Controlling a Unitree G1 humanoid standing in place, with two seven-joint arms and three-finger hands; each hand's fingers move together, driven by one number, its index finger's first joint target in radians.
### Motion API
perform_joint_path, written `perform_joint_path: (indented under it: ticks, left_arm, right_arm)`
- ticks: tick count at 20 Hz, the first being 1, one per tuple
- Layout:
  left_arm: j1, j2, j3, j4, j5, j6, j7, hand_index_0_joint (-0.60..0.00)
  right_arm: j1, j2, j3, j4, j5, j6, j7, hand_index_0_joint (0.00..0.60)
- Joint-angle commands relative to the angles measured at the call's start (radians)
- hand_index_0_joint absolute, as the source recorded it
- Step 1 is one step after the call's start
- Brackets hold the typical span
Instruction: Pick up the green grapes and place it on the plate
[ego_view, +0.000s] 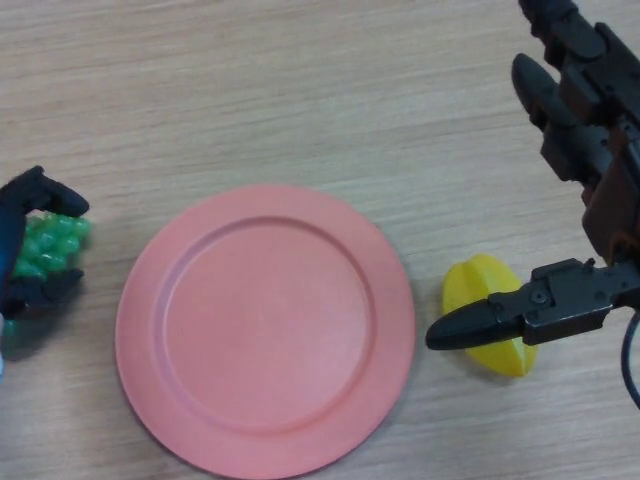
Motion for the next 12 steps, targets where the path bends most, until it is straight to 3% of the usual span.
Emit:
perform_joint_path:
  ticks: [1, 5, 8, 10, 12]
  left_arm:
    - [-0.029, 0.078, 0.135, -0.159, -0.018, -0.008, 0.008, -0.6]
    - [0.027, 0.018, 0.124, -0.51, -0.061, 0.181, -0.184, -0.6]
    - [0.088, -0.056, 0.042, -0.771, -0.027, 0.305, -0.376, -0.6]
    - [0.12, -0.1, -0.028, -0.879, 0.048, 0.336, -0.472, -0.6]
    - [0.144, -0.113, -0.07, -0.881, 0.141, 0.238, -0.519, -0.6]
  right_arm:
    - [-0.027, -0.03, -0.026, -0.055, 0.05, -0.166, -0.04, 0.0]
    - [-0.034, -0.039, -0.02, -0.055, 0.063, -0.164, -0.06, 0.0]
    - [-0.037, -0.05, -0.021, -0.055, 0.074, -0.162, -0.07, 0.0]
    - [-0.035, -0.057, -0.03, -0.055, 0.091, -0.168, -0.079, 0.0]
    - [-0.043, -0.087, -0.03, -0.055, 0.126, -0.17, -0.112, 0.0]
